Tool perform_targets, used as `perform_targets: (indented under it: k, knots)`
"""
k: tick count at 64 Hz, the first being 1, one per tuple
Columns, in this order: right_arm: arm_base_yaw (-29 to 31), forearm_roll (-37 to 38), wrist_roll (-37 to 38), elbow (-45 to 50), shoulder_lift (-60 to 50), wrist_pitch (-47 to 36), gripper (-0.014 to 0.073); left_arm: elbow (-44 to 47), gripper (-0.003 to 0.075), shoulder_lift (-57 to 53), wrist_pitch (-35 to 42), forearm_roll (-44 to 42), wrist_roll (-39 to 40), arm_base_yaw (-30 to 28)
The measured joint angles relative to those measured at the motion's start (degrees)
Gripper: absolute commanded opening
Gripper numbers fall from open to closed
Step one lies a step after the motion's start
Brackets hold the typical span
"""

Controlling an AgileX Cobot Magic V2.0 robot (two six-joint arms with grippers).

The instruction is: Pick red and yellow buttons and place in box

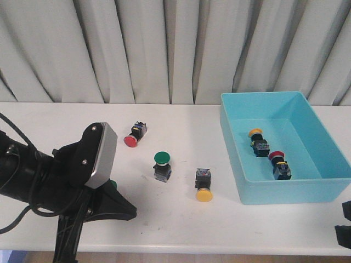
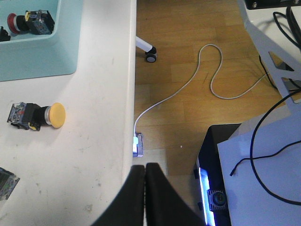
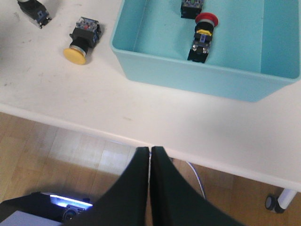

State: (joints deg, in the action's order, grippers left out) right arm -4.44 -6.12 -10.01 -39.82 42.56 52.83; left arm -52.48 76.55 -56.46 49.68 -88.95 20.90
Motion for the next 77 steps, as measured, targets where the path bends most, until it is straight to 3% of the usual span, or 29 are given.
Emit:
perform_targets:
  k: [61, 70, 77]
  knots:
    - [0.0, 0.0, 0.0, 0.0, 0.0, 0.8, -0.0008, 0.0, -0.0008, -2.6, 2.3, -2.0, 0.8, 0.0]
    - [0.0, 0.0, 0.0, 0.0, 0.0, 0.8, -0.0008, 2.0, -0.0006, -8.5, 10.1, -5.8, 10.9, 0.0]
    - [0.0, 0.0, 0.0, 0.0, 0.0, 0.8, -0.0008, 5.1, -0.0006, -14.1, 18.4, -13.6, 25.2, 0.0]
